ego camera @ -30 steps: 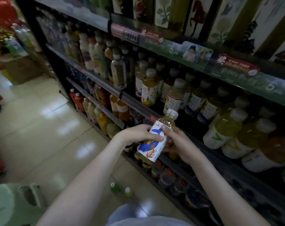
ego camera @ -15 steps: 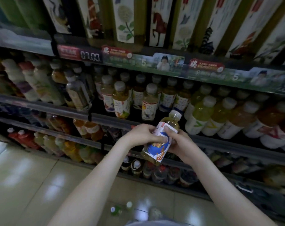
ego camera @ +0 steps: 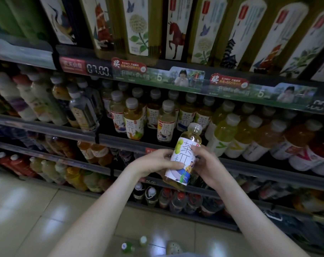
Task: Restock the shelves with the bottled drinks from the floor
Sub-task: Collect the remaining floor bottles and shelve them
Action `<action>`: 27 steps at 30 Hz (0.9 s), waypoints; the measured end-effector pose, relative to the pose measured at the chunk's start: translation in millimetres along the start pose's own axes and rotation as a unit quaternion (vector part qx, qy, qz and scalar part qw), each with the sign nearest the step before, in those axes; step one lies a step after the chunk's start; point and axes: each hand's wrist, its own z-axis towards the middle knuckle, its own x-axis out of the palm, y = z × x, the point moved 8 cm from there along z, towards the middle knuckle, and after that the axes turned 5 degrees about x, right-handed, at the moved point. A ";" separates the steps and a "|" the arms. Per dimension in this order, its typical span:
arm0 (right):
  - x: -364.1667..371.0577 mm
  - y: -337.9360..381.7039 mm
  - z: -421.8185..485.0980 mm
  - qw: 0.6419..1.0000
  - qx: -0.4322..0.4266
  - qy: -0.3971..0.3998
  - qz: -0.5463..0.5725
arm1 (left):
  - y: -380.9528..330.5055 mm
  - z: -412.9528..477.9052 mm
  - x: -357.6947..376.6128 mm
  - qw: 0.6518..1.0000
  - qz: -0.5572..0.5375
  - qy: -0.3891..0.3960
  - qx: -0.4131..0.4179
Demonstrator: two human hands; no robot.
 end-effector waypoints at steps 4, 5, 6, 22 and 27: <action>3.4 0.9 3.4 0.995 0.029 0.024 -0.088 | -19.7 1.7 -11.7 0.972 0.209 -0.102 0.026; 2.4 1.8 3.3 0.994 0.033 0.010 -0.108 | -25.0 1.7 -11.8 0.956 0.265 -0.120 0.031; 1.0 2.5 2.9 0.992 0.036 -0.008 -0.119 | -29.8 1.7 -10.6 0.944 0.302 -0.130 0.036; -21.5 43.3 -2.8 0.930 -0.186 -0.252 -0.194 | -48.1 26.9 -79.4 0.883 0.198 -0.421 0.069; -14.0 51.2 9.2 0.907 -0.213 -0.261 -0.254 | -35.5 64.2 -81.3 0.889 0.221 -0.402 0.000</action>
